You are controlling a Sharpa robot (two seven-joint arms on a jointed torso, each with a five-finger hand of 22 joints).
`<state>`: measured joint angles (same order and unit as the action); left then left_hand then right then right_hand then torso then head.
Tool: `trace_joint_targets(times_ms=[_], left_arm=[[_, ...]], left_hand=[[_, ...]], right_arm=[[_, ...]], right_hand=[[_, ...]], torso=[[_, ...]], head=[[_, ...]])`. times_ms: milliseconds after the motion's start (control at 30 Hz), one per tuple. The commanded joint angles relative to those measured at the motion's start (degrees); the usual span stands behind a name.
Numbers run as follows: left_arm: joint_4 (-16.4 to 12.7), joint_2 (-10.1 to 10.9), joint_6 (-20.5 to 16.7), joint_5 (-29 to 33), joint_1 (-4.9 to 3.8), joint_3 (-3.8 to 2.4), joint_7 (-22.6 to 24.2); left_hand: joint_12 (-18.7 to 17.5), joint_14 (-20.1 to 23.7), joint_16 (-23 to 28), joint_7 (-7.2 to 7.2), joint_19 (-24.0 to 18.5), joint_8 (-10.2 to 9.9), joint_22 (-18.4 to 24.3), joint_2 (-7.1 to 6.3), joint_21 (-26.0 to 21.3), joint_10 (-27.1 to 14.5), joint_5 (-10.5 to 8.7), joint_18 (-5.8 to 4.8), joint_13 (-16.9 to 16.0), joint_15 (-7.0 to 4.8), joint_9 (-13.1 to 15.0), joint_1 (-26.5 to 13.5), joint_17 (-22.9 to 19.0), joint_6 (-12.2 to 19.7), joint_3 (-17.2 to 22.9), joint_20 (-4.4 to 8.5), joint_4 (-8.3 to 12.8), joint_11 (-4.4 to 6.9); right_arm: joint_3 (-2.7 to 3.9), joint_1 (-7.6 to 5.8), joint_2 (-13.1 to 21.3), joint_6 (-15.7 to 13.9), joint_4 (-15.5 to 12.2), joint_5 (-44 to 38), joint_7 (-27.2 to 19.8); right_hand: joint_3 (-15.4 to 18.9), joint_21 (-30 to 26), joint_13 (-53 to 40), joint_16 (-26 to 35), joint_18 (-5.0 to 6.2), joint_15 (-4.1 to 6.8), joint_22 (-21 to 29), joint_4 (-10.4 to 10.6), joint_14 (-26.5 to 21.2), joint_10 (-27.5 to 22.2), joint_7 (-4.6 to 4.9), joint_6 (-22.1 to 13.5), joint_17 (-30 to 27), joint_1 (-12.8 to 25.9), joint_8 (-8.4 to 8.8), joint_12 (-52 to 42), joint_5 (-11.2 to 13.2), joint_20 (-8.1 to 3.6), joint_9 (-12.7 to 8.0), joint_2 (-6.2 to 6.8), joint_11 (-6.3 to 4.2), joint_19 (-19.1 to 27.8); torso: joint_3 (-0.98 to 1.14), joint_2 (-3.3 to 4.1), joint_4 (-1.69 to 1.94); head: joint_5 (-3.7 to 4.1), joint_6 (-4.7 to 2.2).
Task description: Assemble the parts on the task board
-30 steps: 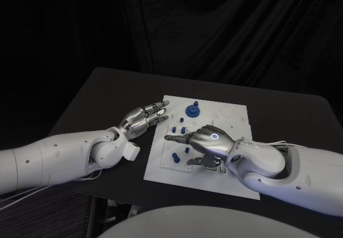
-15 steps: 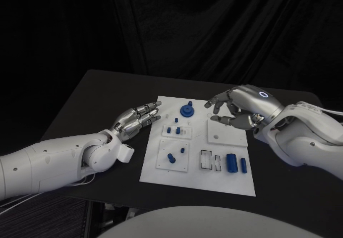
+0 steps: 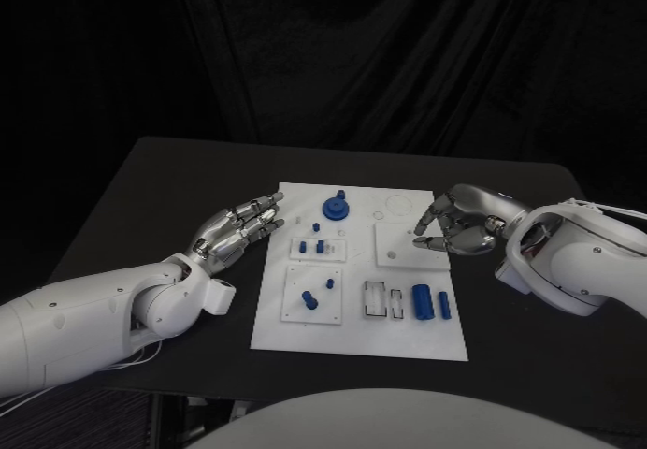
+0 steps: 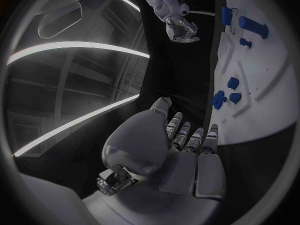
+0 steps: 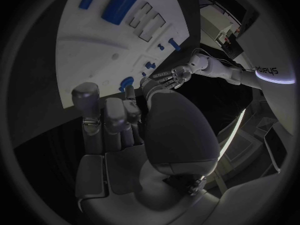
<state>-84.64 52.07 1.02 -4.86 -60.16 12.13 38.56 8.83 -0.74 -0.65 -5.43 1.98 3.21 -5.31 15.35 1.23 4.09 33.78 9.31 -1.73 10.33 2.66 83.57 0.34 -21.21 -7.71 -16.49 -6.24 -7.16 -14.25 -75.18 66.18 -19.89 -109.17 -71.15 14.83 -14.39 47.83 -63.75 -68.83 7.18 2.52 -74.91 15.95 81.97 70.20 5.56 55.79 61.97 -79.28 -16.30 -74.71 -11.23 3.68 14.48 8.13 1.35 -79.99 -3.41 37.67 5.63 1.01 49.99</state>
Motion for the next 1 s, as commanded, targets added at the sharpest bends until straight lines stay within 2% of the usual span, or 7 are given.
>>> trace_joint_targets(times_ms=[33, 133, 200, 433, 533, 733, 1000], left_arm=[[-0.2, 0.0, 0.0, 0.2, 0.05, -0.05, 1.9], [-0.3, 0.0, 0.1, 0.2, 0.05, -0.05, 1.9], [-0.2, 0.0, 0.2, 0.2, 0.05, -0.05, 1.9], [-0.3, 0.1, 0.5, 0.2, 0.06, -0.04, 1.7], [-0.3, 0.2, 0.6, 0.2, 0.06, -0.04, 1.6], [-0.4, 0.4, 0.8, 0.2, 0.06, -0.04, 1.4], [-0.3, 0.4, 1.2, 0.2, 0.06, -0.04, 1.0]], left_hand=[[0.3, 0.0, -0.2, -0.09, -0.1, 0.3, 0.1, 0.19, -0.1, 0.4, 0.30, 0.41, -0.1, -0.24, 0.1, -0.5, 0.0, -0.4, 0.0, 0.25, -0.4, -0.15], [0.3, 0.0, -0.2, -0.04, -0.1, 0.3, 0.0, 0.20, -0.1, 0.5, 0.35, 0.44, -0.1, -0.25, 0.1, -0.5, 0.0, -0.4, 0.1, 0.26, -0.5, -0.14], [0.3, 0.0, -0.2, -0.03, -0.1, 0.3, 0.0, 0.20, -0.1, 0.5, 0.35, 0.44, -0.1, -0.25, 0.1, -0.5, 0.0, -0.4, 0.1, 0.26, -0.5, -0.14], [0.3, 0.0, -0.2, 0.00, 0.0, 0.3, 0.0, 0.22, 0.0, 0.4, 0.37, 0.46, -0.1, -0.25, 0.1, -0.5, 0.0, -0.3, 0.1, 0.26, -0.5, -0.15], [0.4, 0.0, -0.2, 0.11, 0.0, 0.2, 0.0, 0.28, 0.0, 0.5, 0.42, 0.53, -0.1, -0.15, 0.0, -0.4, 0.1, -0.2, 0.2, 0.20, -0.5, -0.18], [0.4, -0.1, -0.2, 0.17, 0.0, 0.2, -0.1, 0.27, 0.0, 0.5, 0.43, 0.56, -0.1, -0.08, 0.0, -0.4, 0.1, -0.2, 0.3, 0.17, -0.5, -0.23], [0.5, -0.1, -0.3, 0.31, 0.0, 0.2, 0.0, 0.21, 0.0, 0.4, 0.44, 0.60, -0.1, 0.11, 0.0, -0.2, 0.1, 0.0, 0.4, 0.07, -0.4, -0.51]], right_arm=[[0.04, 0.88, 0.2, 3.7, -0.2, 1.7, 6.7], [0.03, 1.58, 0.3, 4.9, -0.5, -0.1, 9.8], [0.03, 1.94, 0.3, 5.6, -0.8, -1.8, 12.0], [0.03, 3.18, 0.3, 7.8, -2.0, -6.2, 18.6], [0.03, 3.76, 0.3, 9.4, -2.4, -8.0, 21.1], [0.03, 5.37, 0.0, 12.5, -3.0, -13.1, 24.1], [0.03, 6.95, -0.9, 13.1, -2.9, -16.5, 24.9]], right_hand=[[0.6, 6.2, -9.3, -5.8, -1.21, 0.52, -7.3, 0.1, 2.6, 6.5, -0.51, 1.0, 7.0, 0.5, -1.69, -6.3, 0.5, -0.44, 1.3, 0.44, -0.59, -2.1], [1.3, 13.3, -16.8, -10.7, -2.27, 0.99, -8.8, 0.2, 4.6, 12.2, -1.17, 1.4, 13.4, 1.5, -3.34, -10.6, 0.8, -0.96, 2.6, 0.46, -1.04, -4.1], [3.2, 22.6, -26.2, -16.6, -3.73, 1.91, -10.6, 0.7, 6.7, 19.8, -2.65, 3.7, 21.3, 9.6, -6.48, -15.3, 1.9, -1.76, 5.2, 0.28, -2.42, -6.3], [2.6, 32.7, -26.2, -18.2, -5.26, 3.61, -12.6, 0.9, 7.2, 19.8, -4.53, 4.2, 23.3, 22.9, -12.50, -15.3, 2.2, -3.48, 13.1, 1.78, -4.14, -8.1], [2.4, 35.0, -26.2, -19.5, -5.65, 3.98, -13.1, 1.1, 7.5, 19.8, -5.06, 4.1, 25.2, 24.7, -14.43, -15.3, 2.5, -3.92, 16.1, 2.02, -4.63, -8.4], [3.7, 36.9, -26.2, -20.4, -5.98, 4.26, -13.5, 1.2, 7.8, 19.8, -5.30, 3.5, 26.6, 28.2, -15.62, -15.3, 4.3, -4.17, 19.2, 3.29, -4.88, -8.7], [4.4, 36.9, -26.2, -20.2, -5.95, 4.39, -13.5, 1.2, 7.7, 19.8, -5.48, 4.0, 26.3, 29.8, -15.26, -15.3, 5.4, -4.28, 20.4, 4.07, -5.02, -8.5]], torso=[[0.21, 0.29, 0.14], [0.34, 0.28, 0.24], [0.40, 0.29, 0.16], [0.37, 0.16, 0.04], [0.27, 0.05, 0.03], [0.25, 0.01, 0.01], [0.24, 0.01, 0.17]], head=[[1.41, 0.01], [2.59, 0.01], [3.27, 0.01], [5.02, 0.01], [5.47, 0.01], [5.81, 0.01], [6.00, 0.01]])
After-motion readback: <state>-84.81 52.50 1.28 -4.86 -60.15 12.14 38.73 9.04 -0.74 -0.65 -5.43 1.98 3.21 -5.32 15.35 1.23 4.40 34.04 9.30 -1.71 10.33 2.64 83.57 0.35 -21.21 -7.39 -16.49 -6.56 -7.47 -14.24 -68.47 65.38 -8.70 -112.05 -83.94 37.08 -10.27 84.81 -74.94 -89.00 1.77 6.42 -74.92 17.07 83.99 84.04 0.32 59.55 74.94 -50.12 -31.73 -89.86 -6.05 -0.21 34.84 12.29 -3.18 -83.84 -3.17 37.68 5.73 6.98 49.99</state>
